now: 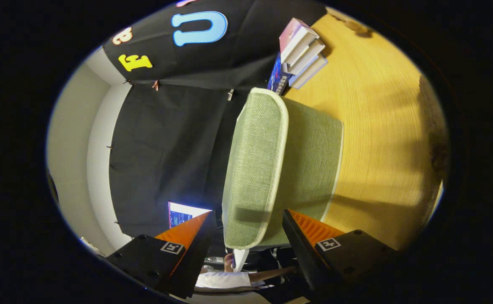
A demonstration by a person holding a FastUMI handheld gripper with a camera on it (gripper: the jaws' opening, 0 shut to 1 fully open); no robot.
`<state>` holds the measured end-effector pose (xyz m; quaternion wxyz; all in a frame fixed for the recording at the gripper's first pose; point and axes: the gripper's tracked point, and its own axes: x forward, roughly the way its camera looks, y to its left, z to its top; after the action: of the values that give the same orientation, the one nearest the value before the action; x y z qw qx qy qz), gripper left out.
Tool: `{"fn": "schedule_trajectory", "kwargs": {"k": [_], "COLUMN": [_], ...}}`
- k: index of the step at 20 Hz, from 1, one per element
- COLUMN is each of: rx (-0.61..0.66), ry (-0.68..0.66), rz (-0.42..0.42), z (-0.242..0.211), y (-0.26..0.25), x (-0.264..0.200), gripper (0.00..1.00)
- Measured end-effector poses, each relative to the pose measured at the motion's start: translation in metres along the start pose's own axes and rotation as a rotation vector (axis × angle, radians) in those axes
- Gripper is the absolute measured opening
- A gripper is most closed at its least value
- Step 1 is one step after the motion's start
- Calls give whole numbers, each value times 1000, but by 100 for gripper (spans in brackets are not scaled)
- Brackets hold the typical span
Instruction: Open the storage box then place both shoes into the box .Put the left shoe in first, then the right shoe, with the right side of both shoes facing outward in a uniform manner.
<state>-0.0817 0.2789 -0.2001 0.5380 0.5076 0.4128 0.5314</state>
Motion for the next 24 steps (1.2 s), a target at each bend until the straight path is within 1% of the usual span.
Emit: {"fn": "schedule_trajectory", "kwargs": {"k": [1, 2, 3, 5, 8, 11, 13, 14, 15, 16, 18, 20, 21, 24], "rx": [36, 63, 88, 125, 154, 162, 140, 120, 120, 107, 53, 59, 51, 28], "ry": [8, 4, -3, -22, -41, -53, -44, -53, -53, -64, -76, -93, -105, -126], "rz": [40, 67, 94, 143, 161, 202, 185, 127, 138, 138, 111, 128, 133, 123], "z": [2, 3, 7, 15, 24, 28, 26, 24, 32, 30, 31, 34, 35, 36], "y": [2, 4, 5, 5, -3, 6, 0, -14, -13, -6, 1, 17, 26, 47], "x": [3, 4, 4, 7, 15, 13, 15, 16, 6, 13, 12, 8, 6, 4], "gripper": [98, 98, 96, 96, 95, 94, 70, 54, 37, 21, 8, 8, 5, 5]}}
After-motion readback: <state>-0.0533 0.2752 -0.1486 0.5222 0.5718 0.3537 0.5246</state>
